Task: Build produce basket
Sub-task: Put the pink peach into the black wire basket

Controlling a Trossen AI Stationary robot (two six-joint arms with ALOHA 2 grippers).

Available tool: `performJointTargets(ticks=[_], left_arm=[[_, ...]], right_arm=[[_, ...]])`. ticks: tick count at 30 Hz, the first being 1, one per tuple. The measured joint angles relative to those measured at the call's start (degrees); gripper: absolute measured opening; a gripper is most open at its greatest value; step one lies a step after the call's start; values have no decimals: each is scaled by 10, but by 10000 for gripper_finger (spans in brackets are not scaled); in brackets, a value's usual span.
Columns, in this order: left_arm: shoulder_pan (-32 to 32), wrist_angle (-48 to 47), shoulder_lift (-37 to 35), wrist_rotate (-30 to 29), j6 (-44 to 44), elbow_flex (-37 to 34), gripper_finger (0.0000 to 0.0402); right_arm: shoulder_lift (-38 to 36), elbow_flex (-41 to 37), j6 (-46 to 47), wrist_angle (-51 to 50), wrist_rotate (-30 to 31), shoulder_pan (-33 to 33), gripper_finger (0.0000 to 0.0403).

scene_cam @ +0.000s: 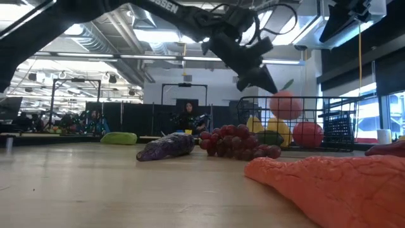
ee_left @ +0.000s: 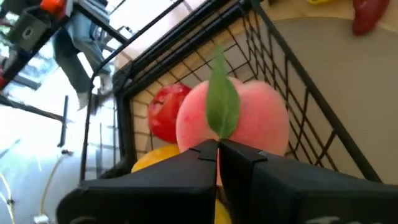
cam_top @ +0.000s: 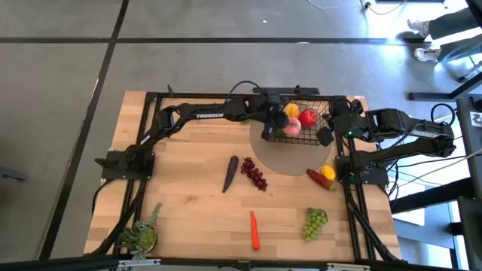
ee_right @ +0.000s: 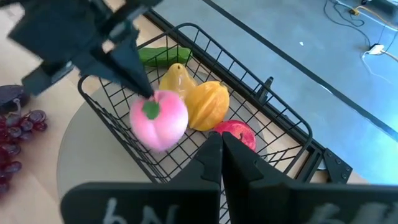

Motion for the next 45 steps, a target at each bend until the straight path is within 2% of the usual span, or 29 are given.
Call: performJointTargets(ticks=[10, 18, 25, 34, 45], left_arm=[[-13, 34, 21, -6, 18, 1, 0], [-11, 25, 34, -6, 15, 0, 0], [-11, 28, 34, -5, 14, 0, 0], [-11, 29, 34, -3, -17, 0, 0], [-12, 30, 34, 40, -13, 0, 52]], right_arm=[[0, 0, 2, 6, 5, 0, 0], [0, 0, -1, 8, 4, 0, 0], [0, 0, -32, 7, -56, 0, 0], [0, 0, -31, 7, -61, 0, 0], [0, 0, -31, 7, -61, 0, 0]])
